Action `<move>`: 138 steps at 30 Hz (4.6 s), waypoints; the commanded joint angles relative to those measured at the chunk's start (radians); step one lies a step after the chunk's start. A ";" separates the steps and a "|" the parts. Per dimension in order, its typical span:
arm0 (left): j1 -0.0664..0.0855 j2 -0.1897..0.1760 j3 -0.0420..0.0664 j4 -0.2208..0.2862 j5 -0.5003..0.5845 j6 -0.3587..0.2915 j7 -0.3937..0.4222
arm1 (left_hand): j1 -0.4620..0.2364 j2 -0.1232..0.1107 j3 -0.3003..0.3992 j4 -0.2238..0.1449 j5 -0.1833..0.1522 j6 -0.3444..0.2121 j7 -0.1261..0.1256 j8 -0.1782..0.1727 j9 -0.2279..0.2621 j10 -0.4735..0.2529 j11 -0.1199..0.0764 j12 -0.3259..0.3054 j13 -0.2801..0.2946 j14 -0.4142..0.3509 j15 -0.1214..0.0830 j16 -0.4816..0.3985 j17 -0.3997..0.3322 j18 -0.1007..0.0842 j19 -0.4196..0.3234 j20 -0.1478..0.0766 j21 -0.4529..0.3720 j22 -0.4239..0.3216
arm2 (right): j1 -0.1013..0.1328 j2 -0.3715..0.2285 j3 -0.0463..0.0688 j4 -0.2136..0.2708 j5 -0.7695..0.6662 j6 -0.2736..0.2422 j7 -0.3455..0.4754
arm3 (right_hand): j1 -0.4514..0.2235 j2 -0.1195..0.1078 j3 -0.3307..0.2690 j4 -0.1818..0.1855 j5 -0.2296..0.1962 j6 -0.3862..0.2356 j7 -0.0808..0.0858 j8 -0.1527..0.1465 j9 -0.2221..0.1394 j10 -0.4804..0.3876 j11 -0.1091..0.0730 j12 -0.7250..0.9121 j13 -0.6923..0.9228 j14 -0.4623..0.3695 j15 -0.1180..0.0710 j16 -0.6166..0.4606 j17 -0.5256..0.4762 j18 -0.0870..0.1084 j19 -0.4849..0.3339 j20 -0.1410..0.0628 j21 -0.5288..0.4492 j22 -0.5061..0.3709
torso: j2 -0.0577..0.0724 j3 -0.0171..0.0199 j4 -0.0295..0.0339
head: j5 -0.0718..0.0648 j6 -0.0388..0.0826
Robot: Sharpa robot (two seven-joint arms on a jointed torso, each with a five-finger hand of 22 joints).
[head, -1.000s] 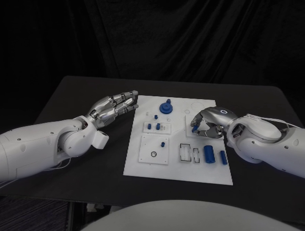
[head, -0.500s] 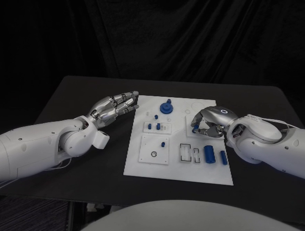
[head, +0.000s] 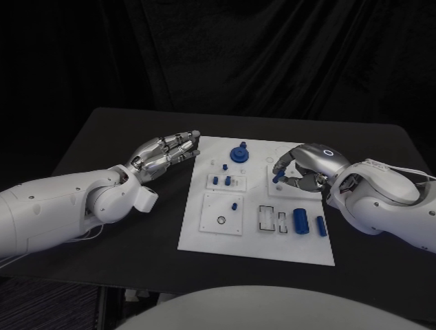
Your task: Assemble the parts on the task board
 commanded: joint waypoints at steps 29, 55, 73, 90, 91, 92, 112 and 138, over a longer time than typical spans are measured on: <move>-0.004 0.017 0.001 0.003 0.005 0.027 0.037 | 0.012 0.000 0.026 -0.002 -0.003 0.005 -0.003 0.005 0.002 -0.002 0.000 0.006 0.000 0.007 0.003 0.007 0.003 0.011 0.010 0.007 0.007 0.004 | -0.054 0.222 0.000 0.079 -0.221 0.074 0.056 | -0.002 -0.039 0.034 -0.016 0.017 -0.008 0.003 -0.022 0.010 0.070 -0.030 -0.011 0.011 0.018 -0.010 -0.002 -0.006 -0.013 0.000 -0.010 0.008 0.178 | 0.000 -0.0014 0.0037 | 0.010 0.000; -0.006 0.021 0.001 -0.006 0.005 0.035 0.021 | 0.011 0.001 0.027 -0.001 -0.005 0.001 -0.003 0.004 0.002 -0.004 0.000 0.004 0.000 0.006 0.003 0.006 0.003 0.010 0.009 0.006 0.006 0.002 | -0.119 0.272 -0.001 0.002 -0.253 0.120 0.067 | -0.003 -0.042 0.041 -0.020 0.017 -0.002 0.002 -0.023 0.014 0.072 -0.030 -0.017 0.013 0.016 -0.010 -0.006 -0.009 -0.012 -0.002 -0.010 0.005 0.177 | 0.002 0.0008 -0.0010 | 0.016 0.000; -0.008 0.022 0.001 -0.009 0.005 0.037 0.017 | 0.010 0.001 0.028 0.000 -0.005 0.001 -0.002 0.004 0.002 -0.005 0.001 0.004 0.000 0.006 0.003 0.007 0.003 0.010 0.009 0.006 0.006 0.001 | -0.137 0.282 -0.001 -0.021 -0.312 0.105 0.058 | -0.002 -0.043 0.045 -0.024 0.020 0.000 0.002 -0.023 0.016 0.075 -0.030 -0.018 0.015 0.015 -0.010 -0.008 -0.013 -0.011 -0.005 -0.010 0.000 0.176 | 0.000 0.0003 -0.0004 | 0.016 0.000; -0.014 0.023 0.001 -0.012 0.005 0.039 0.011 | 0.010 0.003 0.031 0.001 -0.004 0.000 -0.001 0.004 0.002 -0.006 0.003 0.004 0.000 0.005 0.004 0.006 0.003 0.010 0.008 0.006 0.006 0.000 | -0.143 0.282 -0.001 -0.024 -0.330 0.099 0.045 | 0.001 -0.046 0.052 -0.033 0.028 0.003 0.002 -0.025 0.019 0.078 -0.030 -0.020 0.020 0.011 -0.011 -0.014 -0.020 -0.010 -0.009 -0.011 -0.007 0.174 | 0.002 -0.0001 0.0001 | 0.014 0.000; -0.015 0.022 0.001 -0.012 0.005 0.039 0.011 | 0.010 0.003 0.031 0.001 -0.004 0.000 -0.001 0.004 0.002 -0.006 0.003 0.004 0.000 0.005 0.004 0.006 0.003 0.010 0.008 0.006 0.006 0.000 | -0.143 0.282 -0.001 -0.024 -0.330 0.098 0.045 | 0.001 -0.046 0.052 -0.033 0.028 0.003 0.002 -0.025 0.019 0.078 -0.030 -0.020 0.020 0.011 -0.011 -0.014 -0.020 -0.010 -0.009 -0.011 -0.007 0.174 | 0.002 -0.0002 0.0000 | 0.014 0.000; -0.015 0.022 0.001 -0.011 0.005 0.040 0.010 | 0.010 0.003 0.031 0.001 -0.004 0.000 -0.001 0.004 0.002 -0.006 0.003 0.004 0.000 0.005 0.004 0.006 0.003 0.010 0.008 0.006 0.006 0.000 | -0.143 0.282 -0.001 -0.024 -0.330 0.097 0.045 | 0.001 -0.046 0.052 -0.033 0.028 0.003 0.002 -0.025 0.019 0.078 -0.030 -0.020 0.020 0.011 -0.011 -0.014 -0.020 -0.010 -0.009 -0.011 -0.007 0.174 | 0.002 -0.0001 -0.0001 | 0.015 0.000; -0.030 0.017 0.001 -0.009 0.005 0.038 0.003 | 0.009 0.007 0.037 0.002 -0.003 0.000 0.001 0.004 0.002 -0.006 0.004 0.004 0.000 0.006 0.005 0.006 0.003 0.010 0.009 0.007 0.006 0.000 | -0.143 0.285 0.000 -0.027 -0.331 0.085 0.037 | -0.004 -0.048 0.053 -0.034 0.029 0.010 0.002 -0.024 0.022 0.077 -0.029 -0.022 0.022 0.010 -0.010 -0.015 -0.021 -0.010 -0.010 -0.010 -0.007 0.174 | 0.001 0.0011 -0.0011 | 0.017 0.000; -0.035 0.020 0.001 -0.010 0.005 0.039 -0.002 | 0.009 0.007 0.037 0.002 -0.003 0.000 0.001 0.004 0.002 -0.006 0.004 0.004 0.000 0.006 0.005 0.006 0.003 0.010 0.009 0.007 0.006 0.000 | -0.143 0.286 0.000 -0.033 -0.331 0.151 0.029 | -0.096 -0.090 0.044 0.008 -0.054 -0.116 -0.011 -0.109 0.005 -0.013 -0.007 -0.079 0.028 -0.005 0.010 -0.036 -0.047 -0.004 -0.030 0.005 -0.042 0.164 | 0.001 -0.0001 0.0003 | 0.014 0.000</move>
